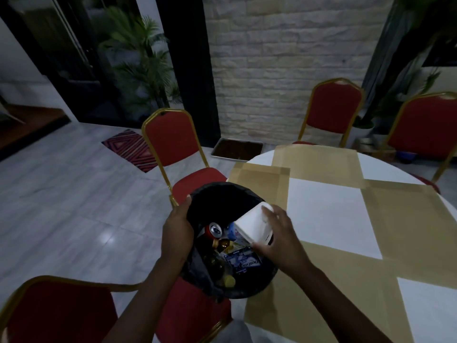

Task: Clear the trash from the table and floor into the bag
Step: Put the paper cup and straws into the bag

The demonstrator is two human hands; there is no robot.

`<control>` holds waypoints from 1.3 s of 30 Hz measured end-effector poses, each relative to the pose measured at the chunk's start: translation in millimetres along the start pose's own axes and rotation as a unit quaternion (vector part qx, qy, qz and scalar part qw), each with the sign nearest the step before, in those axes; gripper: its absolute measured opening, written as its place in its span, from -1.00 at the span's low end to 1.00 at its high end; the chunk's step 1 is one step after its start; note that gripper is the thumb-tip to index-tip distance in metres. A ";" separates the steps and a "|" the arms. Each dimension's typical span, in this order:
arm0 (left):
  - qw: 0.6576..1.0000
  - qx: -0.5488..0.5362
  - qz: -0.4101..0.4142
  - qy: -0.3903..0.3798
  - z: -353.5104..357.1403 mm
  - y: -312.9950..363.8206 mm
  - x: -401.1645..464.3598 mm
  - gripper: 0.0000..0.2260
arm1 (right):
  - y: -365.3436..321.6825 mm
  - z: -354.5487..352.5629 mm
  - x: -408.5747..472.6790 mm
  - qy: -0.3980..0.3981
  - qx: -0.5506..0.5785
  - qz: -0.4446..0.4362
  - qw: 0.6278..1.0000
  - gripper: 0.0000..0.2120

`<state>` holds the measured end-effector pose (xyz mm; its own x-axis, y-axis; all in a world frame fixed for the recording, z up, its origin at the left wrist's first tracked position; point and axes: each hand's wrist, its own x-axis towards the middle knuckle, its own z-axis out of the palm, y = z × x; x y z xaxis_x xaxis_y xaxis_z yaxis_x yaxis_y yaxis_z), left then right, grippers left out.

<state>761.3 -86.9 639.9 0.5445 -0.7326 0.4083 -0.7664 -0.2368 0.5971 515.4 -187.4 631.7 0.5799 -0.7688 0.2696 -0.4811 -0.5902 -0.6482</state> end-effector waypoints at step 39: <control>0.999 0.009 -0.030 -0.009 -32.2 -28.7 20.2 -0.57 | 185.8 85.1 44.9 -0.202 -0.200 0.057 0.957 -0.29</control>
<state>805.3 -74.3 653.3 0.5836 -0.7278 0.3602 -0.7391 -0.2922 0.6069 507.9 -310.7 462.7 0.6765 -0.7235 -0.1373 -0.7228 -0.6168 -0.3115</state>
